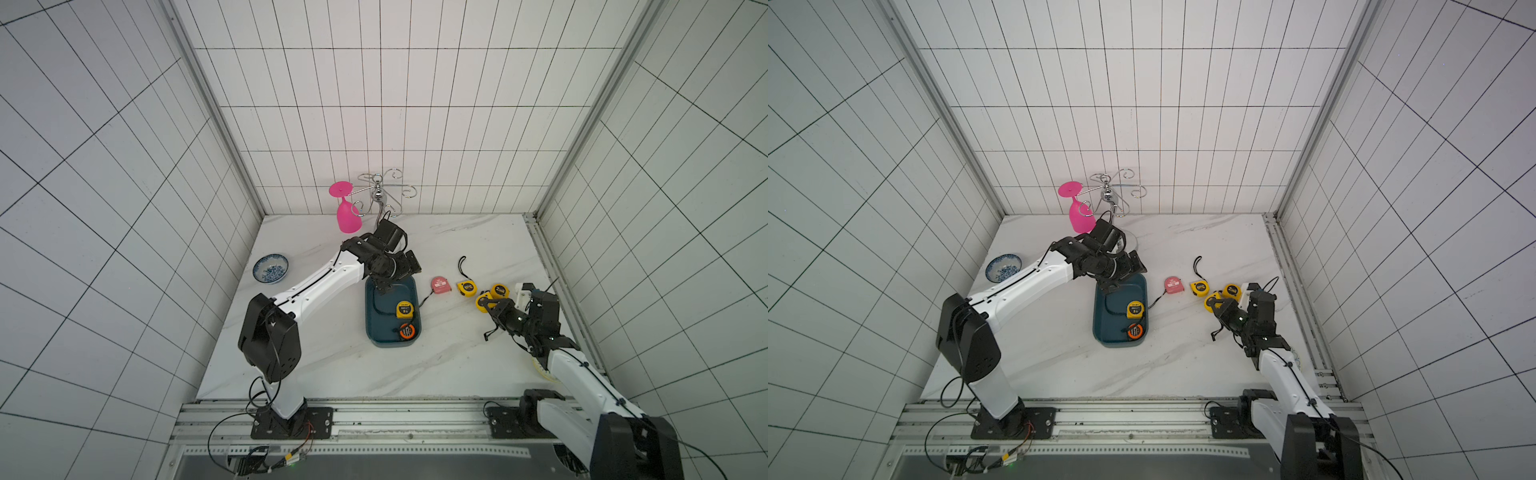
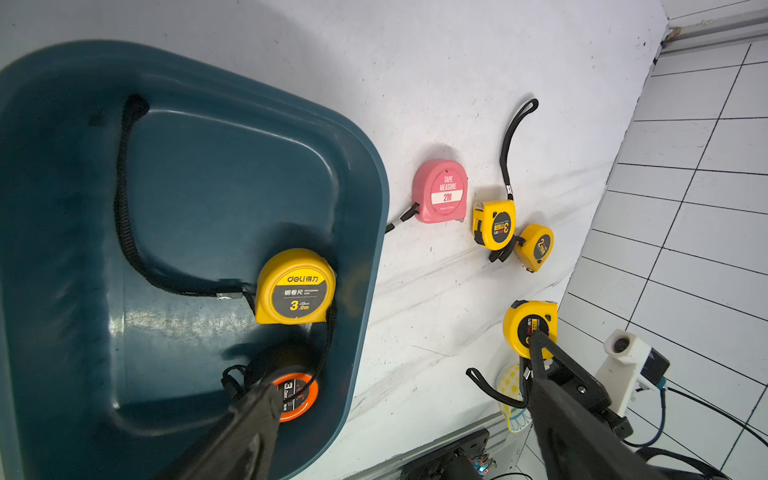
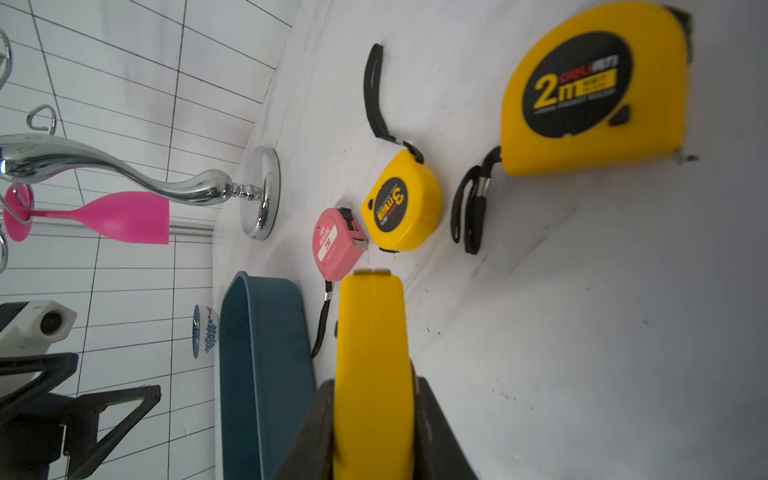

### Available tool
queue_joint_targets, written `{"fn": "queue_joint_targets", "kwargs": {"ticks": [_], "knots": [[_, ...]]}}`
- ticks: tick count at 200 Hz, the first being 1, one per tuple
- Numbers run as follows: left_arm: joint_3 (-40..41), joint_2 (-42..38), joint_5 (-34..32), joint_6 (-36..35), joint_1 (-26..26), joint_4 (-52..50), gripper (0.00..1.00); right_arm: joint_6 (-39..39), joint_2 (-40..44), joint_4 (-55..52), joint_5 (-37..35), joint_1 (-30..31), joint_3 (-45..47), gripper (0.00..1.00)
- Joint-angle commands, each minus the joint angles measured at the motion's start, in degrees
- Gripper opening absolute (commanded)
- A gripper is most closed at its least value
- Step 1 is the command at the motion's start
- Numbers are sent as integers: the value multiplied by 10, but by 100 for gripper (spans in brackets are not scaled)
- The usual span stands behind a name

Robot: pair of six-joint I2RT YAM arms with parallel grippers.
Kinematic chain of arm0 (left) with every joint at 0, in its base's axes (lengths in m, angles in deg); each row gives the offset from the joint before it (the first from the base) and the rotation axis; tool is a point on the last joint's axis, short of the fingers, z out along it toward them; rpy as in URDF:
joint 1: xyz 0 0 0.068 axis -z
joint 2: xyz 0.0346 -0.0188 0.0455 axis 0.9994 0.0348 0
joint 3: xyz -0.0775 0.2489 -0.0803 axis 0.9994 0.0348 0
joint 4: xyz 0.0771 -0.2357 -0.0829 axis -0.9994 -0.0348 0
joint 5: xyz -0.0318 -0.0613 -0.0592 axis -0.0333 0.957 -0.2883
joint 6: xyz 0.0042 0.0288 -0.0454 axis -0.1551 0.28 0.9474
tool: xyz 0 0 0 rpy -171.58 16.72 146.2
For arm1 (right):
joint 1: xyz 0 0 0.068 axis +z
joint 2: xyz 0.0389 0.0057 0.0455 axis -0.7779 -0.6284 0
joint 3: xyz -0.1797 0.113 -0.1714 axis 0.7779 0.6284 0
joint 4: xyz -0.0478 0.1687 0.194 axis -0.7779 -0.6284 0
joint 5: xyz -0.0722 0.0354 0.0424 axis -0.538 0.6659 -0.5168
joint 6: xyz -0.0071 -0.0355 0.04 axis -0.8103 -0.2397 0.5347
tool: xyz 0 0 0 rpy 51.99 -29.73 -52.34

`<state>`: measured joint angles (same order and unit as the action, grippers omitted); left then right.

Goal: Take the tape measure out of the storage box
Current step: Place the tape measure at the center of the board.

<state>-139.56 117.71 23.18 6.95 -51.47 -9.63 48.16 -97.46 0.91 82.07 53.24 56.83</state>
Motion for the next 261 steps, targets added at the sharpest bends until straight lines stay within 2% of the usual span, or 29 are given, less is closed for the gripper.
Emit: {"fn": "queue_joint_targets", "kwargs": {"ticks": [1, 53, 150, 199, 261], "knots": [[7, -18, -8, -12, -4, 5, 98, 12, -23, 21, 21, -27, 16, 21], [9, -18, -10, -14, -6, 3, 97, 16, -82, 56, 32, -65, 16, 22], [22, -23, -12, -18, -13, 4, 97, 5, -135, 44, 36, -74, 11, 35], [25, -25, -12, -19, -14, 3, 97, -7, -127, 0, 34, -74, 5, 51], [37, -29, -16, -31, -15, 0, 97, -47, -50, -133, -8, -74, -14, 77]]}}
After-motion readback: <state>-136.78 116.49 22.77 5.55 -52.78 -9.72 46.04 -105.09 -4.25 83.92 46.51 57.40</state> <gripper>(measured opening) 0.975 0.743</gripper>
